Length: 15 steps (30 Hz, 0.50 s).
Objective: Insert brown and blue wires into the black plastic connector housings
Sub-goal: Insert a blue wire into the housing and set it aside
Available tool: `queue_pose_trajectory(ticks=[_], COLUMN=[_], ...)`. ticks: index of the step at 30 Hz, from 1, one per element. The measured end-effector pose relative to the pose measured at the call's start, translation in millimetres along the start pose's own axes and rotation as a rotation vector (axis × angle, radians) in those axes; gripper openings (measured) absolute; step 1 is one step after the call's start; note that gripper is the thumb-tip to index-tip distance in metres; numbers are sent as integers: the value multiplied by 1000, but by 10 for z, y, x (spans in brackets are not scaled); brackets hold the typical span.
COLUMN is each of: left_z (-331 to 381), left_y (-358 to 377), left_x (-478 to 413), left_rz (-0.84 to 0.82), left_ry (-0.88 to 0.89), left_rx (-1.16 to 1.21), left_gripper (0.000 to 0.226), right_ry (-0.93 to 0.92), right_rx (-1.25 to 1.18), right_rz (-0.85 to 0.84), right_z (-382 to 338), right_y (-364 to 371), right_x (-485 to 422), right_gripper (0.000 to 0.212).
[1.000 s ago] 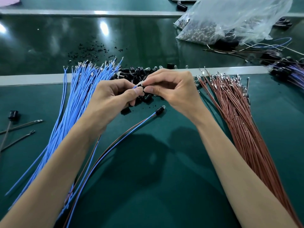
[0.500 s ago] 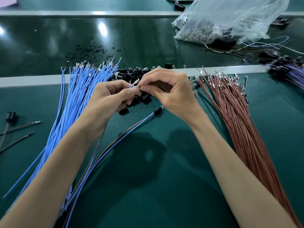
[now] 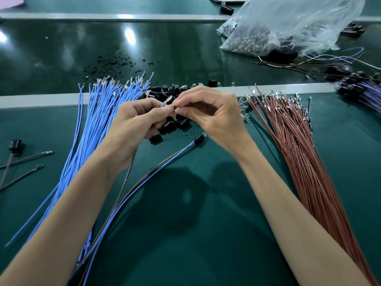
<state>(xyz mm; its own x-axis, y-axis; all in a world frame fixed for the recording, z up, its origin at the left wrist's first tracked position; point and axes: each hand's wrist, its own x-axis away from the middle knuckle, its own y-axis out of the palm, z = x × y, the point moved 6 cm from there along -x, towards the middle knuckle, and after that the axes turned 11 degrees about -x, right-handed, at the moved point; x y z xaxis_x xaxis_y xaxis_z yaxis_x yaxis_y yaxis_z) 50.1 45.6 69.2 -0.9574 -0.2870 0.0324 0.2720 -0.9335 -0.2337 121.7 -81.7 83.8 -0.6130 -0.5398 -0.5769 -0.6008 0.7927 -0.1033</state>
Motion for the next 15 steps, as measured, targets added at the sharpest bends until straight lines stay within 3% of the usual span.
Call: queue_pose_trajectory(ticks=[5,15], left_z=[-21,-37], left_y=[21,47], left_x=[-10,-10], left_rz=[-82,-132], left_ry=[-36,-49], left_rx=[43,119], left_gripper=[17,19], right_ry=[-58,-111], right_rx=[72,152], right_rz=[-33,-28], right_z=[-61,-135], right_y=[-16,4], right_x=[-10,0], right_gripper=[12,5])
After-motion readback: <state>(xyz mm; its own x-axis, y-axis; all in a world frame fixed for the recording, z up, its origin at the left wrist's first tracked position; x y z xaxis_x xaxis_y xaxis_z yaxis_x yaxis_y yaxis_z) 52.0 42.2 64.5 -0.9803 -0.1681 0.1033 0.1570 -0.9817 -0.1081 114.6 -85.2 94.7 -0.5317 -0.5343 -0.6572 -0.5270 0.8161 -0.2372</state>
